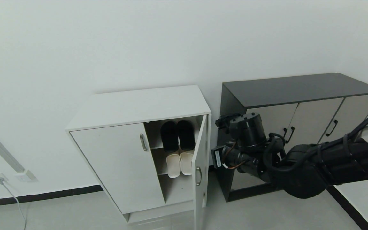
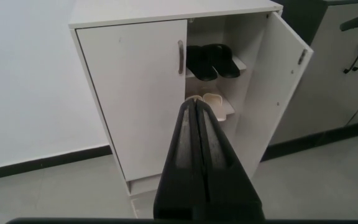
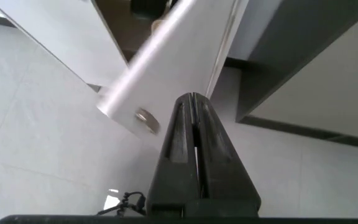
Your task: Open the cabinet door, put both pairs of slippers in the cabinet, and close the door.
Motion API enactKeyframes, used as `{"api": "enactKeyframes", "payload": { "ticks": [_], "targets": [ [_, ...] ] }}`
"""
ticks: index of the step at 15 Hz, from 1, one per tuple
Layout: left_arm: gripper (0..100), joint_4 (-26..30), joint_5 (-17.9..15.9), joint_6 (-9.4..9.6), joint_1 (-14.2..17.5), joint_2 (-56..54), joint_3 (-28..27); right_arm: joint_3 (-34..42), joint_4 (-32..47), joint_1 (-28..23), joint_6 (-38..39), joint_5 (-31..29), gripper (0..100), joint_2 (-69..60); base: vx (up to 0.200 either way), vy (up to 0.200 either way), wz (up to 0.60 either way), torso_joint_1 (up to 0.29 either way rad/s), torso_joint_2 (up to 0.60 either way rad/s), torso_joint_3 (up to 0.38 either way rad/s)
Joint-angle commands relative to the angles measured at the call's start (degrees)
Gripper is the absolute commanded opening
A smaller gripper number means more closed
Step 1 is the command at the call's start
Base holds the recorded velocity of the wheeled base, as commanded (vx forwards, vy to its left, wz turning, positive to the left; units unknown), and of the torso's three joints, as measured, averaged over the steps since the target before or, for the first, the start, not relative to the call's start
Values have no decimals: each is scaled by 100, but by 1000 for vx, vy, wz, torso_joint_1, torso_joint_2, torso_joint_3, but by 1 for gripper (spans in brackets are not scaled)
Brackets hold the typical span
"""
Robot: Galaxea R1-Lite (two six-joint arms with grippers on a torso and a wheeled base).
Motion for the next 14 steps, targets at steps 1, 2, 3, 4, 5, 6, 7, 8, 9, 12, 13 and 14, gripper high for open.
{"api": "enactKeyframes", "payload": {
  "ticks": [1,2,3,4,5,6,7,8,9,12,13,14],
  "targets": [
    [0,-1,1,2,0,-2,0,120,-30,27,-66,-7,0,-131,0,0,0,0,0,0],
    [0,-1,1,2,9,6,0,164,-56,27,-101,1,0,-140,0,0,0,0,0,0],
    [0,-1,1,2,0,-2,0,216,-65,36,-110,1,0,-158,0,0,600,2,-2,2],
    [0,-1,1,2,0,-2,0,260,-74,54,-110,36,0,-193,0,0,600,2,7,2],
    [0,-1,1,2,0,-2,0,295,-74,54,-110,124,0,-219,0,0,600,-2,-2,2],
    [0,-1,1,2,9,-2,0,331,-74,54,-110,239,0,-272,0,0,600,2,-2,2],
    [0,-1,1,2,9,-2,0,366,-82,54,-110,274,0,-289,0,0,600,22,12,-2],
    [0,-1,1,2,0,-2,0,410,-82,54,-110,283,0,-316,0,0,600,7,7,-2],
    [0,-1,1,2,0,-2,0,471,-82,45,-110,283,0,-360,0,0,0,0,0,0],
    [0,-1,1,11,0,6,0,779,-144,19,-224,239,0,-535,0,0,0,0,0,0],
    [0,-1,1,11,0,-2,0,928,-188,-8,-356,221,0,-641,0,0,0,0,0,0],
    [0,-1,1,20,0,-2,0,1060,-197,-34,-409,203,0,-755,0,0,0,0,0,0]
  ]
}}
